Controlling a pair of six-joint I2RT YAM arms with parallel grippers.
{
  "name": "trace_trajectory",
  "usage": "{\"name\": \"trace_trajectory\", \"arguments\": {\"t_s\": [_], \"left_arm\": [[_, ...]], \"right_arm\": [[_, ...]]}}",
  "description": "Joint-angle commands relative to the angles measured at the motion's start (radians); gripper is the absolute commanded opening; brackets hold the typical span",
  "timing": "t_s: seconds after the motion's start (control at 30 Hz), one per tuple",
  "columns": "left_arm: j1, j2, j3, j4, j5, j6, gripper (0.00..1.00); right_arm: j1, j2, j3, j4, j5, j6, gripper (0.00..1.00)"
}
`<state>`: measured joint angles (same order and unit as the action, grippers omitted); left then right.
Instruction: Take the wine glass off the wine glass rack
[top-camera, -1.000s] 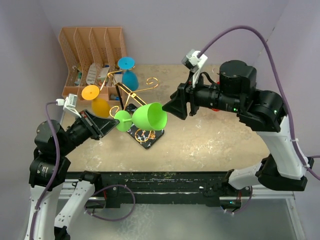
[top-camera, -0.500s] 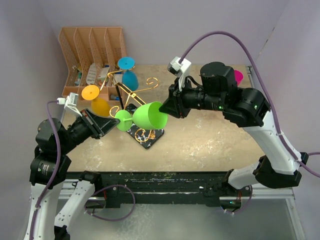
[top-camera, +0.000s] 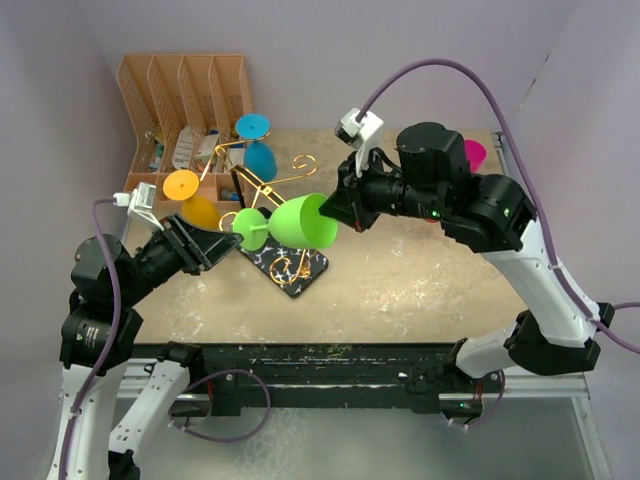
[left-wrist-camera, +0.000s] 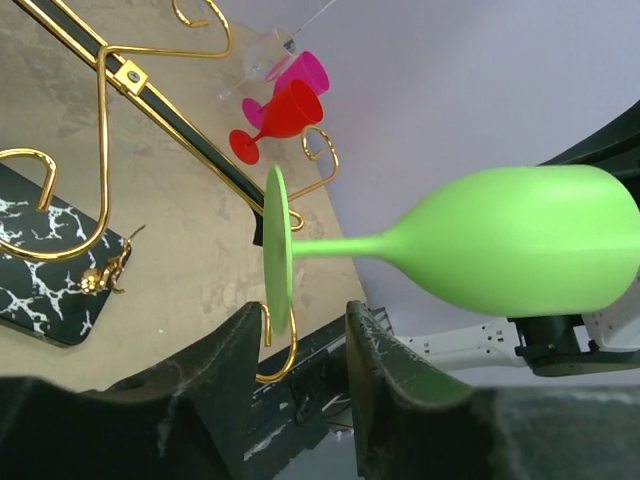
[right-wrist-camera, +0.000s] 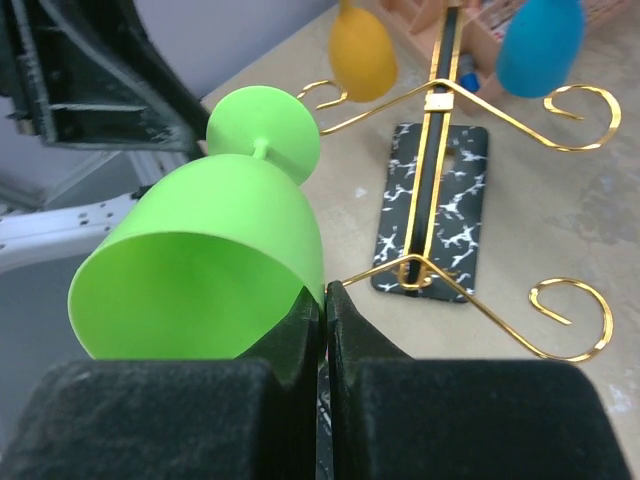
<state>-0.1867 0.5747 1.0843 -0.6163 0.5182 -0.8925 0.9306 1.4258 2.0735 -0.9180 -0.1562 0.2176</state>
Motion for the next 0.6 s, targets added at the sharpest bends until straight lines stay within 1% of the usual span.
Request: {"name": "trace_trajectory", "arguments": {"t_s": [0.0, 0.03, 0.07, 0.17, 0.23, 0.3, 0.43, 0.5, 0.57], "left_arm": [[-0.001, 0.002, 0.041, 0.028, -0.022, 0.026, 0.55], [-0.002, 0.001, 0.041, 0.023, -0.028, 0.029, 0.62], [-0.002, -0.001, 0.042, 0.018, -0.032, 0.033, 0.66], [-0.001, -0.002, 0.043, 0.005, -0.045, 0.044, 0.7], [-0.002, -0.005, 0.047, -0.006, -0.058, 0.056, 0.71], [-0.001, -0.008, 0.056, -0.025, -0.077, 0.075, 0.71], [-0.002, -0.018, 0.072, -0.071, -0.122, 0.12, 0.72], [-0.002, -0.023, 0.077, -0.092, -0.149, 0.146, 0.72], [-0.002, -0.029, 0.08, -0.109, -0.181, 0.171, 0.72]], "right_arm": [[-0.003, -0.043, 0.07, 0.057, 0.197, 0.018, 0.0], [-0.01, -0.049, 0.083, 0.056, 0.239, 0.018, 0.0], [-0.02, -0.053, 0.095, 0.057, 0.278, 0.016, 0.0], [-0.067, -0.064, 0.119, 0.071, 0.392, 0.002, 0.0], [-0.109, -0.068, 0.133, 0.076, 0.495, -0.016, 0.0], [-0.175, -0.08, 0.133, 0.089, 0.603, -0.034, 0.0], [-0.305, -0.126, 0.064, 0.117, 0.808, -0.059, 0.0], [-0.398, -0.155, -0.012, 0.14, 0.846, -0.071, 0.0], [-0.494, -0.176, -0.097, 0.161, 0.818, -0.064, 0.0]]}}
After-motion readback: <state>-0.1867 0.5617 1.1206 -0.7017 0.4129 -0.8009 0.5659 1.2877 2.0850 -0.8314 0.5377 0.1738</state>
